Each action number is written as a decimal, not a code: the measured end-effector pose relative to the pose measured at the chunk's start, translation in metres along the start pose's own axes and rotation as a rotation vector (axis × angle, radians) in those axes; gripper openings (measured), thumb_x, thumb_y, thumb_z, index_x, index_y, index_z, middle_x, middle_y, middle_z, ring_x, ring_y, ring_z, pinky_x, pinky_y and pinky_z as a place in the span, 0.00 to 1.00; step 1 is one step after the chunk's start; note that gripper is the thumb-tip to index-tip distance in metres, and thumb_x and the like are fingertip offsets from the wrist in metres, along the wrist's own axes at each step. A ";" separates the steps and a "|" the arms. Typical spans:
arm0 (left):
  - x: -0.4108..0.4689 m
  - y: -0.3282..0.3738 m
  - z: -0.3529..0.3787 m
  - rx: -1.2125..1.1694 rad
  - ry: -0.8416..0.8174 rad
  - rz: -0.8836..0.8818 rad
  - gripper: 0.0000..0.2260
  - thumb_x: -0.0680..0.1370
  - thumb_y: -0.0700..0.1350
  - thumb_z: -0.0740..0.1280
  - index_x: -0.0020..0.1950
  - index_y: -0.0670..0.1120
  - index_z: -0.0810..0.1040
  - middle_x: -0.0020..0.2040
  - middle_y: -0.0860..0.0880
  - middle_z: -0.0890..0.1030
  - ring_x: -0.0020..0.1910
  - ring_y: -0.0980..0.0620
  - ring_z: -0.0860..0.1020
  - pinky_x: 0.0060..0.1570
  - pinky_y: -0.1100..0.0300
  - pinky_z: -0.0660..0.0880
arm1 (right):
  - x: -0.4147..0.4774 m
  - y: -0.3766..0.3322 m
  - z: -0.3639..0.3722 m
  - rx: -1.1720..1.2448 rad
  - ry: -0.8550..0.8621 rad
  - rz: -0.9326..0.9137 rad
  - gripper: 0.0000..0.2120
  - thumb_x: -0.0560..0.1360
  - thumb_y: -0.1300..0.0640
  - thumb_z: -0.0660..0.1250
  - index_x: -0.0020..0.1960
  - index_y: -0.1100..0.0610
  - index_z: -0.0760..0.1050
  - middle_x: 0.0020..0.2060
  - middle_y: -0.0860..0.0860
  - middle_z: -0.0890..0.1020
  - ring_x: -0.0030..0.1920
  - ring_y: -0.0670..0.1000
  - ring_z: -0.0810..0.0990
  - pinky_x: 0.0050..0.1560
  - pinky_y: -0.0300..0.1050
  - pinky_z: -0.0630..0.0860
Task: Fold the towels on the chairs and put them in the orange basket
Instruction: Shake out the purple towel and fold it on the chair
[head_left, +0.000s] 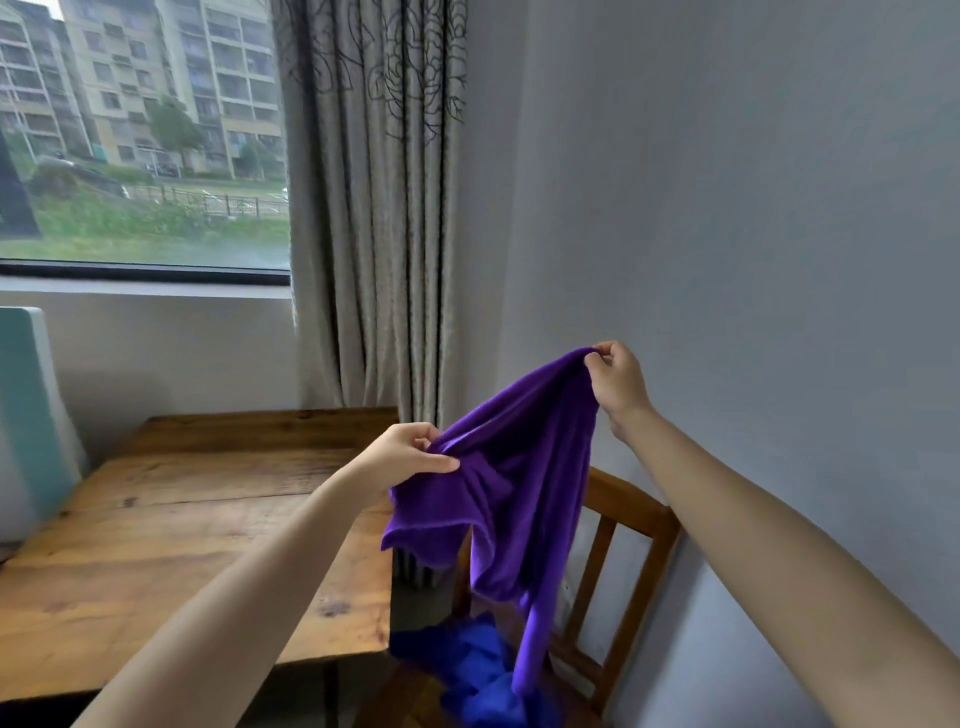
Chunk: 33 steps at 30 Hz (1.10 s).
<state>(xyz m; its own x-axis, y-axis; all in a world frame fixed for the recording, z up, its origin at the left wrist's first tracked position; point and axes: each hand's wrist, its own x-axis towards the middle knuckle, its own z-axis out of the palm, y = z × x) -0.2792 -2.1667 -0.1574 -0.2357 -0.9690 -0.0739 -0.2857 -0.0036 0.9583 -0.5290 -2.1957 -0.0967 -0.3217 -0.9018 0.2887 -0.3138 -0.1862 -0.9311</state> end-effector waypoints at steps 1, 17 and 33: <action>0.000 0.005 -0.001 -0.048 -0.028 0.001 0.06 0.70 0.35 0.72 0.40 0.43 0.77 0.42 0.41 0.80 0.40 0.46 0.79 0.42 0.57 0.77 | 0.001 0.002 -0.003 -0.006 0.017 0.024 0.02 0.78 0.63 0.56 0.49 0.60 0.67 0.38 0.49 0.71 0.37 0.45 0.69 0.35 0.36 0.66; 0.026 0.021 -0.015 0.550 0.276 0.137 0.03 0.72 0.37 0.66 0.42 0.43 0.79 0.38 0.46 0.78 0.39 0.48 0.75 0.40 0.60 0.71 | -0.001 0.042 -0.026 -0.008 0.129 0.170 0.03 0.78 0.61 0.56 0.51 0.59 0.67 0.37 0.48 0.70 0.36 0.45 0.68 0.34 0.38 0.66; 0.033 0.067 0.022 0.348 0.176 0.356 0.03 0.72 0.39 0.70 0.44 0.41 0.82 0.40 0.44 0.82 0.39 0.50 0.79 0.45 0.55 0.77 | -0.053 0.030 0.029 -0.020 -0.563 0.077 0.15 0.76 0.55 0.65 0.61 0.55 0.71 0.55 0.50 0.78 0.57 0.48 0.77 0.53 0.37 0.74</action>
<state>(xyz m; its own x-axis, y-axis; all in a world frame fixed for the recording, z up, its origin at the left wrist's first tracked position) -0.3266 -2.1930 -0.1022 -0.2233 -0.9224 0.3153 -0.5148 0.3862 0.7654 -0.4949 -2.1646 -0.1462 0.1797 -0.9824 0.0518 -0.3270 -0.1093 -0.9387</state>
